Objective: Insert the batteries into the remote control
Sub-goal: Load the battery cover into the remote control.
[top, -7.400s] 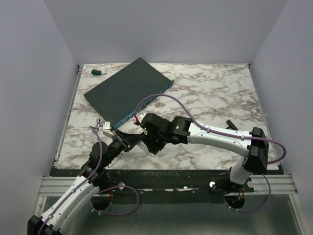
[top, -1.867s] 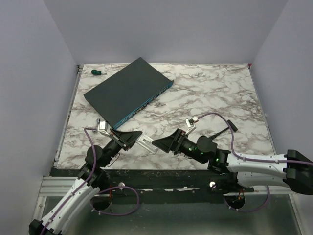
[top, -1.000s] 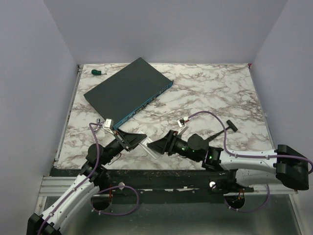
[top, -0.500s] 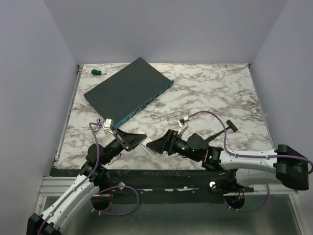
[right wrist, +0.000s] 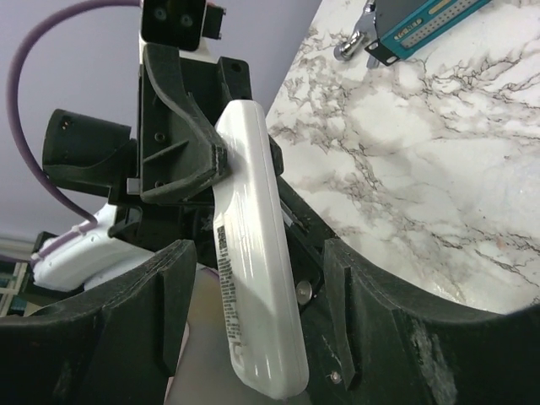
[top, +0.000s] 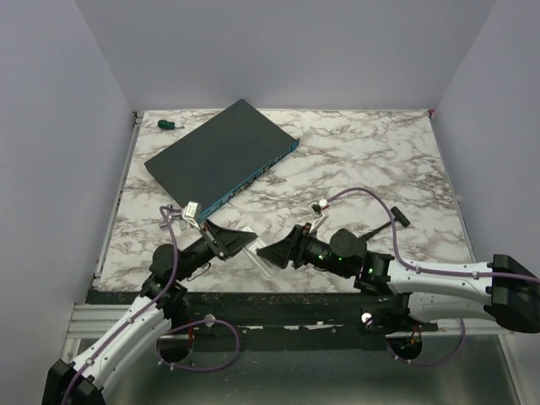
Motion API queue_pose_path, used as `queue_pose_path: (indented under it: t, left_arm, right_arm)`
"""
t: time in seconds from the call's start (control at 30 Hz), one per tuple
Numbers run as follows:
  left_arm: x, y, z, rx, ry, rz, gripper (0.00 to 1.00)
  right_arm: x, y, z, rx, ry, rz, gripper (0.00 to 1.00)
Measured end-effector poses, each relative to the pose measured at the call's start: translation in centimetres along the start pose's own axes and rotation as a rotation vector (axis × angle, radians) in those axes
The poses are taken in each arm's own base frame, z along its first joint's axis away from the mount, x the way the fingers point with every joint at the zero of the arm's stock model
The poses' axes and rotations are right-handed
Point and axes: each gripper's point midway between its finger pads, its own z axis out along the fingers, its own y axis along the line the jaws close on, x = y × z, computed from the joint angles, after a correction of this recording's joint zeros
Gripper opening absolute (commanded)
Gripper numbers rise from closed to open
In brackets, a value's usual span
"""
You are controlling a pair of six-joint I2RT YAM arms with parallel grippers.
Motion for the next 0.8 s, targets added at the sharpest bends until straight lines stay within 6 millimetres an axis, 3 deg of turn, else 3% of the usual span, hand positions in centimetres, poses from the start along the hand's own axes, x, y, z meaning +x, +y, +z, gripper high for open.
queue_pose_path:
  t: [0.13, 0.33, 0.47, 0.8]
  left_arm:
    - [0.6, -0.8, 0.3, 0.024, 0.052, 0.010, 0.00]
    - [1.4, -2.2, 0.6, 0.072, 0.117, 0.045, 0.00]
    - [1.6, -3.1, 0.6, 0.100, 0.139, 0.073, 0.00]
    - [2.0, -2.9, 0.6, 0.099, 0.167, 0.099, 0.00]
  right_arm:
    - [0.3, 0.4, -0.2, -0.008, 0.036, -0.046, 0.67]
    - [0.9, 2.2, 0.1, -0.062, 0.108, -0.098, 0.57]
    - [1.5, 2.2, 0.0, -0.069, 0.141, -0.110, 0.55]
    - [2.7, 1.9, -0.6, -0.076, 0.207, -0.142, 0.55]
